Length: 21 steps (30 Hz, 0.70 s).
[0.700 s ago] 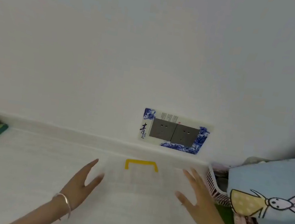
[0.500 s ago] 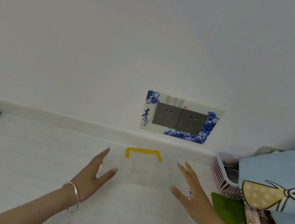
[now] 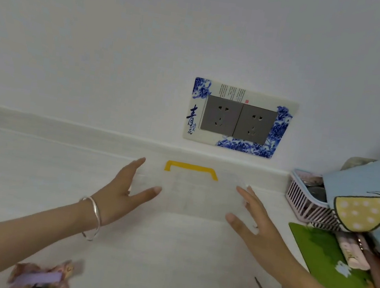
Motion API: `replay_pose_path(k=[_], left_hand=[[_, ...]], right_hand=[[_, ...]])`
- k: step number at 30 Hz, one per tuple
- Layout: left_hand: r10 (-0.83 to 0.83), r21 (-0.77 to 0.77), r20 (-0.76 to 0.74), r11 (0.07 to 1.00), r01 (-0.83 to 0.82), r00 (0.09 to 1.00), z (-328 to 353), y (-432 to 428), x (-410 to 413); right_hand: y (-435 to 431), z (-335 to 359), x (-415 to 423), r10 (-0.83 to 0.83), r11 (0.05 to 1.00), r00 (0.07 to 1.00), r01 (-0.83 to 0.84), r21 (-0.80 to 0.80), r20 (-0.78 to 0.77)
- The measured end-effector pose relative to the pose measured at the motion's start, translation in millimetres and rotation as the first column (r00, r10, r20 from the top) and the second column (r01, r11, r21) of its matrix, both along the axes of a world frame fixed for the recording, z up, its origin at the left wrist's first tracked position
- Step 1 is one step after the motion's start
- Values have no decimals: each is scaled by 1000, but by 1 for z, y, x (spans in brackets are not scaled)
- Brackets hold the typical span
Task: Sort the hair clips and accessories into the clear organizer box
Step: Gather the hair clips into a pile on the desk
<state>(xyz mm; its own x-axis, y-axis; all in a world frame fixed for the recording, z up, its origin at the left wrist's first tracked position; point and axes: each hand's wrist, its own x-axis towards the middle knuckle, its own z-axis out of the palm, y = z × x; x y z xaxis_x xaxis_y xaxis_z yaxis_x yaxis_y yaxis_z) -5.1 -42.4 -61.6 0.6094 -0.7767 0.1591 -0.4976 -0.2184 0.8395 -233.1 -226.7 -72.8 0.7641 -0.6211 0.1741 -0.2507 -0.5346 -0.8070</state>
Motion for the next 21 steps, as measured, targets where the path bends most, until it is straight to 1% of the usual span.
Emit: replay_pose_path(k=[3,5,8,10,12,13,14,15,16,17,19,21], left_hand=[[4,31,22,1000,-5,1000,0,9,-8],[-4,26,2,1000,4,1000,1,19,-16],[-38,59,29,998,36,999,6,48,-32],[-71,124,77,990,61,995,9,77,-40],[-80,193,107,980,58,991,11,110,-44],[-85,239,155,970,46,984,11,126,-43],[-95,290,245,957,20,965,9,144,-40],[-106,361,336,932,-24,936,5,161,-34],[-111,424,394,903,-73,912,-2,175,-27],[-98,477,412,870,-123,906,-8,191,-23],[-70,543,384,824,-163,921,-20,214,-16],[-71,547,380,821,-163,922,-29,227,-16]], right_hand=[[14,4,-7,-1,1000,1000,1,15,-6],[25,11,-14,-4,999,1000,4,38,0],[50,21,-29,-34,999,999,34,6,-12],[74,25,-42,-25,999,1000,25,-38,-15],[100,27,-54,21,995,1000,-22,-96,-12],[111,27,-58,47,991,999,-48,-122,-13],[124,26,-63,70,988,997,-71,-139,-12],[136,25,-66,89,986,996,-90,-142,-13],[145,22,-69,105,984,994,-107,-141,-19],[155,18,-71,125,981,992,-128,-147,-33],[170,10,-72,163,972,983,-175,-160,-82],[184,3,-71,200,964,974,-215,-155,-102]])
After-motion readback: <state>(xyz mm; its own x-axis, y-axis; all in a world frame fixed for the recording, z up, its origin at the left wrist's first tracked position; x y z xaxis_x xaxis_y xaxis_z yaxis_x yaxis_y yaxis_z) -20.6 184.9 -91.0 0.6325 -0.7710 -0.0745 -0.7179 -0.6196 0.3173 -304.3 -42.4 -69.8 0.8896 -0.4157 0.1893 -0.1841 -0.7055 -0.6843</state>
